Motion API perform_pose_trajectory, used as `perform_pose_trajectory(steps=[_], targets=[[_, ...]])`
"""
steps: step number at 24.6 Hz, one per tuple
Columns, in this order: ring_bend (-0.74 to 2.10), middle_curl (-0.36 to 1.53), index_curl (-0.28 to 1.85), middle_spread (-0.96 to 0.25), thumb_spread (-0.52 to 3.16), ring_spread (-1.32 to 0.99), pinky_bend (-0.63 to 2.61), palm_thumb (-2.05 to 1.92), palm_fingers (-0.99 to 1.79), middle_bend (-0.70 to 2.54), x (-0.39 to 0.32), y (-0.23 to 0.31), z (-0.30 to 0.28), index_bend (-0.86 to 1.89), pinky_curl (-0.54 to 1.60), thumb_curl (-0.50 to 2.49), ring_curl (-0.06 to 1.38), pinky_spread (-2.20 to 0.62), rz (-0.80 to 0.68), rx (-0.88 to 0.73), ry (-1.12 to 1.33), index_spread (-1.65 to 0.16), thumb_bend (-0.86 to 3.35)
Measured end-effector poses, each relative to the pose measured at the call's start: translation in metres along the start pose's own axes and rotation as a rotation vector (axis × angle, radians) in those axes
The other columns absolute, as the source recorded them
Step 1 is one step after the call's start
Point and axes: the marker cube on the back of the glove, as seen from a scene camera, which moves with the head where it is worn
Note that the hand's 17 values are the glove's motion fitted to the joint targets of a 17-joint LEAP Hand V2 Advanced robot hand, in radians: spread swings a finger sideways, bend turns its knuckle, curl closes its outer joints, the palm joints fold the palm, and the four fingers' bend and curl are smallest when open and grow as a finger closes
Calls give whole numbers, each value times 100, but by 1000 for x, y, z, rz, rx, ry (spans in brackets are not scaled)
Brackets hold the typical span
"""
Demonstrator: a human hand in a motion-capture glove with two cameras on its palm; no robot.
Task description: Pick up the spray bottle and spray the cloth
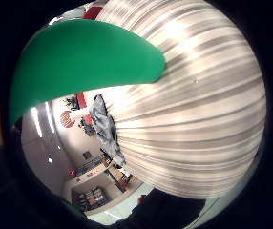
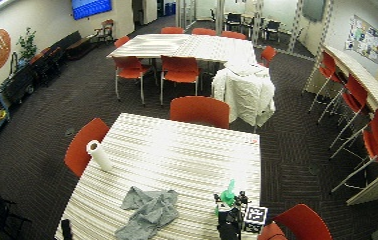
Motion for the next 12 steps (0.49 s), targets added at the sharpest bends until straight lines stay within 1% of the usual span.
perform_pose_trajectory(steps=[10, 12], targets=[[41, 35, 23, -6, 97, 10, 47, 89, 4, 21, -17, -7, 6, 16, 36, 51, 33, 18, -94, 11, -26, -39, -2], [47, 35, 24, -8, 97, 9, 42, 93, 17, 21, -17, -6, 6, 19, 35, 52, 35, 18, -106, 10, -53, -39, 1]])
